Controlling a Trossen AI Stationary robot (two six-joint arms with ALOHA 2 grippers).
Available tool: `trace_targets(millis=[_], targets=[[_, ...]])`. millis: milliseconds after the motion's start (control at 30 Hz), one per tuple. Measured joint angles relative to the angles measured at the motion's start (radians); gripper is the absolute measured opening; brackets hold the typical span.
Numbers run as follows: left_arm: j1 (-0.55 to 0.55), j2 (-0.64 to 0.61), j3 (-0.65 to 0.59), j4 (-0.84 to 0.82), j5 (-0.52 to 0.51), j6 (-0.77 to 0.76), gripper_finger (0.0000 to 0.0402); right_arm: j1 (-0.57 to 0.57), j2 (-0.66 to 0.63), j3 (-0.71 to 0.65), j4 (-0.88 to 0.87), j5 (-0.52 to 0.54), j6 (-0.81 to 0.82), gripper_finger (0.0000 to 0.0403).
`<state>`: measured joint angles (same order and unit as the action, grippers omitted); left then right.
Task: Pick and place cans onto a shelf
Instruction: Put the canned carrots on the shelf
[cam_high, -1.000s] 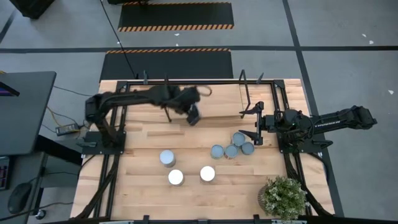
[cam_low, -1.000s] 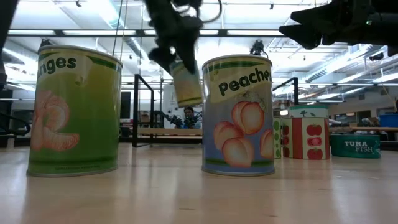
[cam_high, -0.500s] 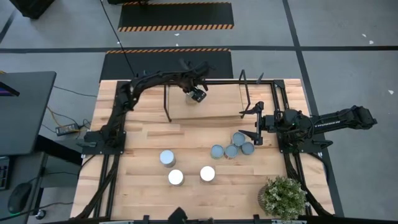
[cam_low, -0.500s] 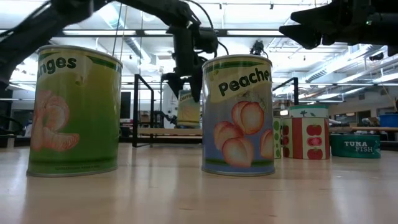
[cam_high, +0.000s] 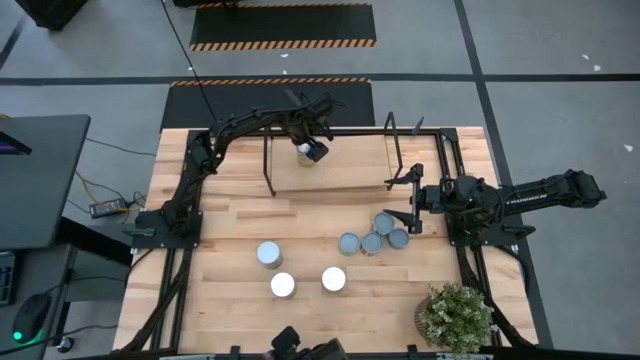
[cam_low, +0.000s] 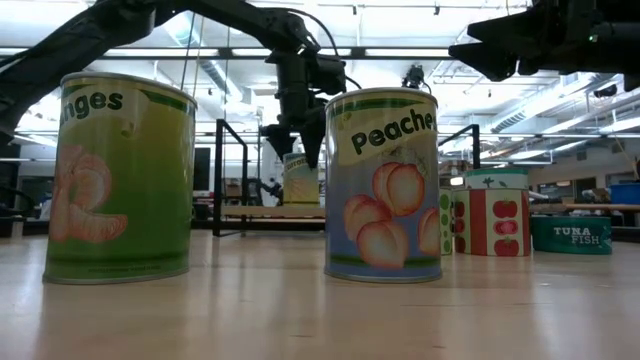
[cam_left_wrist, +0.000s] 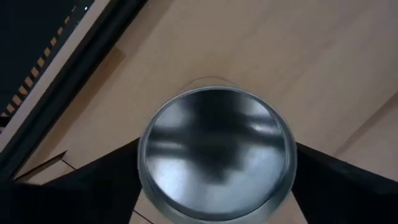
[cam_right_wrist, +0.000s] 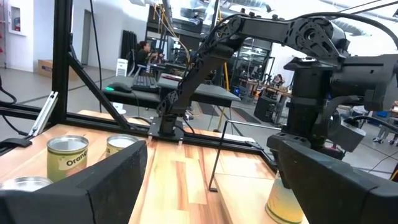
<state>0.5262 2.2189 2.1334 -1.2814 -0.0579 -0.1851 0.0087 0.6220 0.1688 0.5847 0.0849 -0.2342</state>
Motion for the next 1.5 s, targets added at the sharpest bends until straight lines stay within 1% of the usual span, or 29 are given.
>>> trace_targets(millis=[100, 167, 267, 400, 567, 800, 1000, 1200, 1400, 1500], targets=[[0.0, 0.0, 0.0, -0.001, 0.01, -0.005, 0.0385, 0.0, 0.0, 0.0, -0.002, 0.0, 0.003, 0.0372], [0.0, 0.0, 0.003, -0.004, -0.006, -0.006, 0.0389, 0.0, 0.0, 0.0, -0.002, 0.0, 0.003, 0.0372], [0.0, 0.0, 0.024, -0.01, -0.07, 0.008, 0.0391, 0.0, 0.0, 0.0, -0.002, 0.0, 0.004, 0.0372], [-0.015, 0.0, 0.049, -0.006, -0.175, 0.064, 0.0391, 0.0, 0.0, 0.0, -0.002, 0.0, 0.007, 0.0372], [-0.033, 0.0, 0.055, -0.005, -0.25, 0.098, 0.0391, 0.0, 0.0, 0.0, -0.002, 0.0, 0.007, 0.0372], [-0.018, 0.0, 0.053, -0.004, -0.279, 0.05, 0.0391, 0.0, 0.0, 0.0, -0.002, 0.0, 0.007, 0.0372], [-0.019, 0.0, 0.053, -0.045, -0.318, 0.029, 0.0391, 0.0, 0.0, 0.0, -0.002, 0.0, 0.007, 0.0372], [-0.019, 0.0, 0.053, -0.084, -0.315, 0.003, 0.0389, 0.0, 0.0, 0.0, -0.002, 0.0, 0.008, 0.0372], [-0.021, 0.0, 0.064, 0.024, -0.21, 0.064, 0.0389, 0.0, 0.0, 0.0, -0.002, 0.0, 0.008, 0.0372], [-0.021, 0.0, 0.065, 0.092, -0.183, 0.067, 0.0389, 0.0, 0.0, 0.0, -0.001, 0.0, 0.008, 0.0372]])
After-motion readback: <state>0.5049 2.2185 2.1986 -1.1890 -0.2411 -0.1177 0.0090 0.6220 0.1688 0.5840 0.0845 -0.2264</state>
